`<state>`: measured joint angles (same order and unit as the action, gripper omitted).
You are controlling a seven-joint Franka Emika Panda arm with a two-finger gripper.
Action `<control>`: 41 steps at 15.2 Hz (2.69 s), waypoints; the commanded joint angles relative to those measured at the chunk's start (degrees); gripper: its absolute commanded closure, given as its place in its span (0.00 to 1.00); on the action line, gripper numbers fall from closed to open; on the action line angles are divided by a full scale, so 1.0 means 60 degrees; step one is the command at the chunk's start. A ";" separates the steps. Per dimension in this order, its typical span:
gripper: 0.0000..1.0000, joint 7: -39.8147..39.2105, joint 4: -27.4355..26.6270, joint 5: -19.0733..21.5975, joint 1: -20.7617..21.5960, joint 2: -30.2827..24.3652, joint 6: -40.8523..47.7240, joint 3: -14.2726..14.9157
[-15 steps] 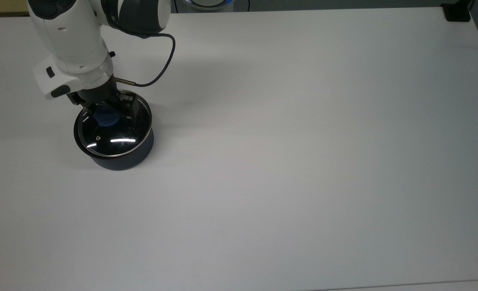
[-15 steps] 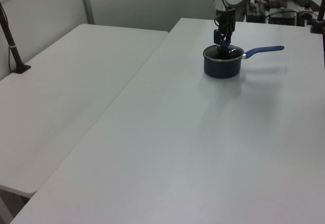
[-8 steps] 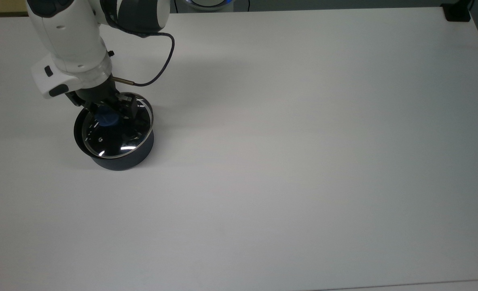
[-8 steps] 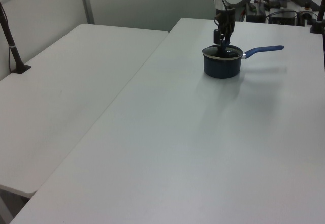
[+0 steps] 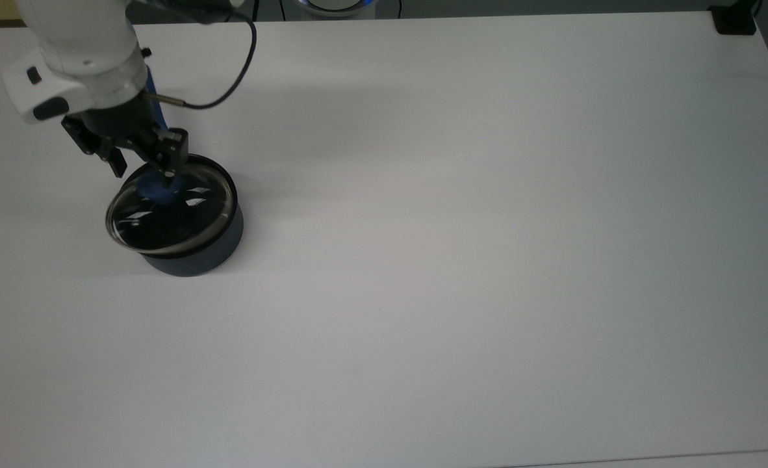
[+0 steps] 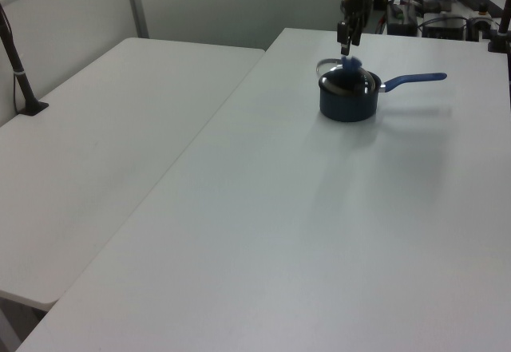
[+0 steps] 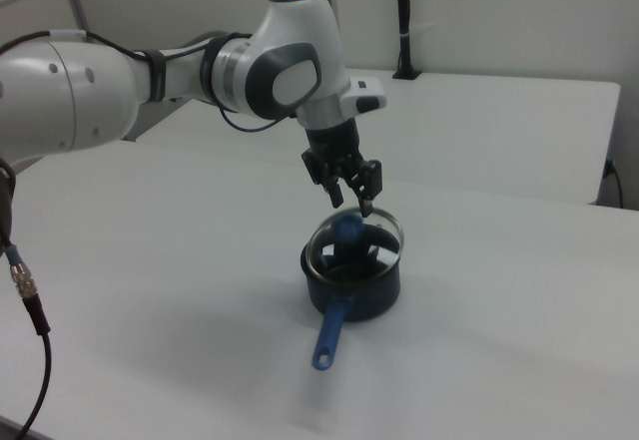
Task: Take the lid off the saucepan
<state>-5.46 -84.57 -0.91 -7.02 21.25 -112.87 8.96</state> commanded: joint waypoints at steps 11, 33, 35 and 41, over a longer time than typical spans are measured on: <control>0.36 -0.0144 -0.0172 -0.0421 0.0687 -0.0451 0.1321 -0.0044; 0.00 -0.0056 -0.0187 -0.0318 0.0028 -0.0393 0.0750 0.0000; 0.00 -0.0056 -0.0231 -0.0347 0.0057 -0.0349 0.0750 -0.0029; 0.00 -0.0482 -0.0318 -0.0318 0.0203 0.0016 0.0327 -0.0088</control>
<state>-7.44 -84.87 -2.69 -6.70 20.67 -107.49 8.77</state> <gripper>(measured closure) 0.000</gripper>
